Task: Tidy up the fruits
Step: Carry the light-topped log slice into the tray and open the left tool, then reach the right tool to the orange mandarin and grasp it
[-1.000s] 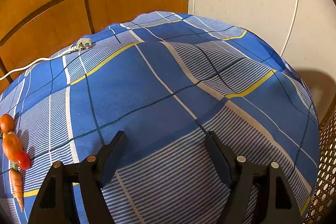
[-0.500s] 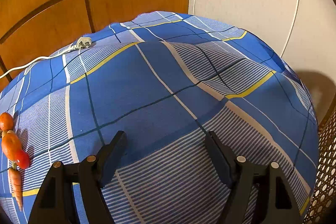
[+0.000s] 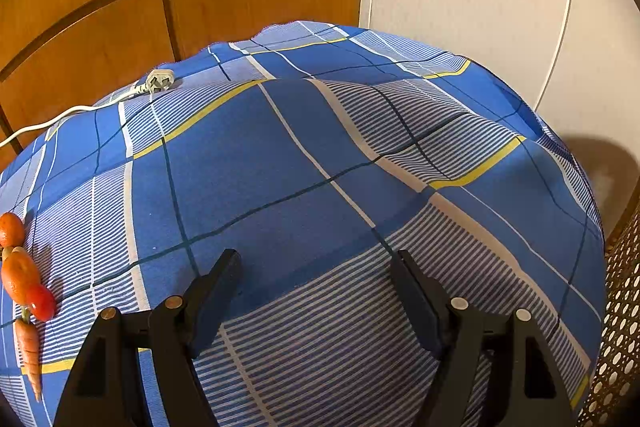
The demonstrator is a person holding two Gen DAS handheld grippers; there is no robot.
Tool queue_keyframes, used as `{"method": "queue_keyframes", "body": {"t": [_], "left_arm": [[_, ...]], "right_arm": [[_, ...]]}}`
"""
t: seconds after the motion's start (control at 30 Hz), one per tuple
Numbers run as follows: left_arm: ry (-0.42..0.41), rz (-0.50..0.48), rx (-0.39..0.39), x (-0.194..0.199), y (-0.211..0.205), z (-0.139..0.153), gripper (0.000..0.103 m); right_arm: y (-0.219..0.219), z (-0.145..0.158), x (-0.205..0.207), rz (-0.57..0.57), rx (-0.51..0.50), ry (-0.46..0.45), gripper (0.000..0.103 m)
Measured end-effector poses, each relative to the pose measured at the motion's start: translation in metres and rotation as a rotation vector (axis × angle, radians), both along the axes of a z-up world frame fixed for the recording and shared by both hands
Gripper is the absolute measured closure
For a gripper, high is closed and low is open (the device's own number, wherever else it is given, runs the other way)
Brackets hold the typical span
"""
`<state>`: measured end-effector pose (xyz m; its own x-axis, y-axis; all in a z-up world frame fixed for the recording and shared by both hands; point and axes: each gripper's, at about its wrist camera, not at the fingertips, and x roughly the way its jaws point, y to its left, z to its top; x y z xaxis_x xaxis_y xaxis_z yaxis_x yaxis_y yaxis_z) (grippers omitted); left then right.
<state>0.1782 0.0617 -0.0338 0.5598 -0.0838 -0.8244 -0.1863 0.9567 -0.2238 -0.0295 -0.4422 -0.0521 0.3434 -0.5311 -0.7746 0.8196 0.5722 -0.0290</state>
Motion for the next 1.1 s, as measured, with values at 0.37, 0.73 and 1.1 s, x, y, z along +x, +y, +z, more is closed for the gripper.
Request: {"method": "queue_keyframes", "body": {"t": [0.37,0.73,1.1], "left_arm": [[-0.1,0.034,0.02,-0.03,0.006,0.022,0.039],[-0.148,-0.007,0.015,-0.101,0.008,0.031,0.036],[-0.108,0.06,0.002,-0.153,0.041,0.015,0.034]], "right_arm": [[0.0,0.0,0.0,0.0,0.0,0.0,0.024],[-0.001,0.001,0.0,0.001,0.002,0.0,0.024],[0.01,0.005,0.007,0.081,0.011,0.0,0.029]]}}
